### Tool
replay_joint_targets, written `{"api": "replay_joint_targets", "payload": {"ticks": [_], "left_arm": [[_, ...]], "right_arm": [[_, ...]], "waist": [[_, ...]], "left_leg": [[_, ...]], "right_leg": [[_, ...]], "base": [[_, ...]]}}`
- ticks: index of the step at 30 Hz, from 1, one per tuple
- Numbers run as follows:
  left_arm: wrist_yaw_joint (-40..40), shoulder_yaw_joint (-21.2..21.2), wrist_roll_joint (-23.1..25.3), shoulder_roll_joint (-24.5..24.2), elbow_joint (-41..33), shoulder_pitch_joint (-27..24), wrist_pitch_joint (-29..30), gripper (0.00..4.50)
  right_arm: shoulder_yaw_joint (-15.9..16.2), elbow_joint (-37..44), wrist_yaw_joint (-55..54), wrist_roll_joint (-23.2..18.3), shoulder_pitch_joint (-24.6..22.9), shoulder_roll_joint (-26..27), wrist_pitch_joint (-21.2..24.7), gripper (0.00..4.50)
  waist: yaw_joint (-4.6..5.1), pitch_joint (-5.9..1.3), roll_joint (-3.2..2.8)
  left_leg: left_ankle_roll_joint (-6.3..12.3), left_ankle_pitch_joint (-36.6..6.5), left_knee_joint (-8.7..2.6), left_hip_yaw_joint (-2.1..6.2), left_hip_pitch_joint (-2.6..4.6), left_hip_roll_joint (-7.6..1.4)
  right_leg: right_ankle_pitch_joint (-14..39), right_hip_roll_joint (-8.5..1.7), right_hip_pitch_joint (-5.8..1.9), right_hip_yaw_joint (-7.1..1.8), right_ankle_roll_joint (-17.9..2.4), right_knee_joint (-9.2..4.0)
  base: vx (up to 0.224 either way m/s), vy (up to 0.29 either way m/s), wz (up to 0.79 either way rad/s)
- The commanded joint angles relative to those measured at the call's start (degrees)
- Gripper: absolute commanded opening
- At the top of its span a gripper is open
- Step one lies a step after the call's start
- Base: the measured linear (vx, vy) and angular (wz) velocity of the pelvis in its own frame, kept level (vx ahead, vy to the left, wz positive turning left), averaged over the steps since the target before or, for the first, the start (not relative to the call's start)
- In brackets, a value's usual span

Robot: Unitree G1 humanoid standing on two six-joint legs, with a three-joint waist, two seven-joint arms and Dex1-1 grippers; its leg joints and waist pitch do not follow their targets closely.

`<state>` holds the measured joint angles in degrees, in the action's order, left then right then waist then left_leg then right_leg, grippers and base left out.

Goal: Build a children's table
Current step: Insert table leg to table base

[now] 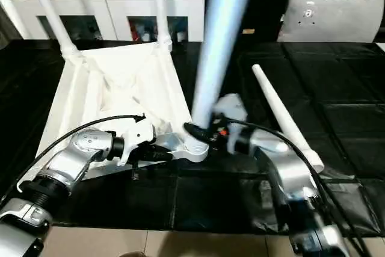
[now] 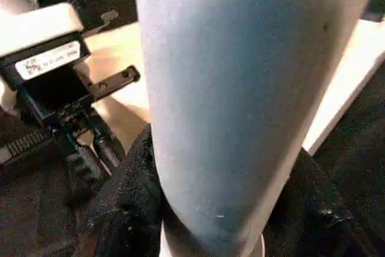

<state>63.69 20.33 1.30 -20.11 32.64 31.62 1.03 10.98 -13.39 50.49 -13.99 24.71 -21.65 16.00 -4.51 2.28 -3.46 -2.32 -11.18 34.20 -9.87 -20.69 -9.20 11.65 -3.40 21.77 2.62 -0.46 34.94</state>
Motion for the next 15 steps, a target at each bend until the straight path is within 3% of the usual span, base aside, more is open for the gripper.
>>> {"api": "replay_joint_targets", "payload": {"ticks": [1, 3, 6, 7, 15], "left_arm": [[3.26, 3.36, 1.03, 0.36, 0.2, 0.22, -1.53, 0.0], [3.39, 3.33, 1.16, 0.4, 0.88, 0.76, -1.77, 0.0], [3.69, 3.1, 1.37, 0.44, 2.17, 1.88, -2.05, 0.0], [3.75, 2.69, 1.49, 0.55, 3.0, 2.56, -1.98, 0.0], [3.47, 1.76, 1.0, 0.43, 3.57, 2.77, -0.81, 0.0]], "right_arm": [[3.04, -6.09, 0.76, 4.27, -1.75, -1.52, 3.11, 1.86], [3.65, -6.64, 1.32, 4.71, -1.49, -1.59, 2.93, 1.86], [4.41, -6.93, 1.57, 5.06, -1.29, -1.57, 2.75, 1.86], [4.71, -6.83, 1.51, 4.98, -1.25, -1.44, 2.68, 1.86], [4.43, -5.93, 0.65, 4.78, -2.24, -0.55, 2.87, 1.86]], "waist": [[0.51, -2.43, 0.23], [0.55, -2.45, 0.72], [0.56, -2.42, 0.66], [0.59, -2.34, 0.89], [0.64, -2.17, 0.77]], "left_leg": [[0.22, -16.85, -4.76, 1.6, 0.65, -3.91], [0.29, -16.89, -4.86, 1.57, 0.68, -4.04], [0.29, -17.2, -4.87, 1.57, 0.73, -3.91], [0.13, -18.06, -4.9, 1.56, 0.86, -3.92], [-0.39, -19.98, -5.17, 1.78, 1.04, -4.03]], "right_leg": [[20.48, -5.18, -1.54, -2.97, -10.86, -5.48], [19.33, -5.11, -1.6, -2.99, -11.07, -5.42], [19.95, -5.17, -1.54, -2.99, -10.99, -5.42], [21.8, -5.24, -1.43, -3.04, -10.61, -5.64], [25.59, -5.38, -1.16, -3.15, -9.39, -6.07]], "base": [[0.0, 0.0, 0.0], [0.0, 0.0, 0.0], [0.0, 0.0, 0.0], [0.0, 0.0, 0.0], [0.0, 0.0, 0.0]]}}
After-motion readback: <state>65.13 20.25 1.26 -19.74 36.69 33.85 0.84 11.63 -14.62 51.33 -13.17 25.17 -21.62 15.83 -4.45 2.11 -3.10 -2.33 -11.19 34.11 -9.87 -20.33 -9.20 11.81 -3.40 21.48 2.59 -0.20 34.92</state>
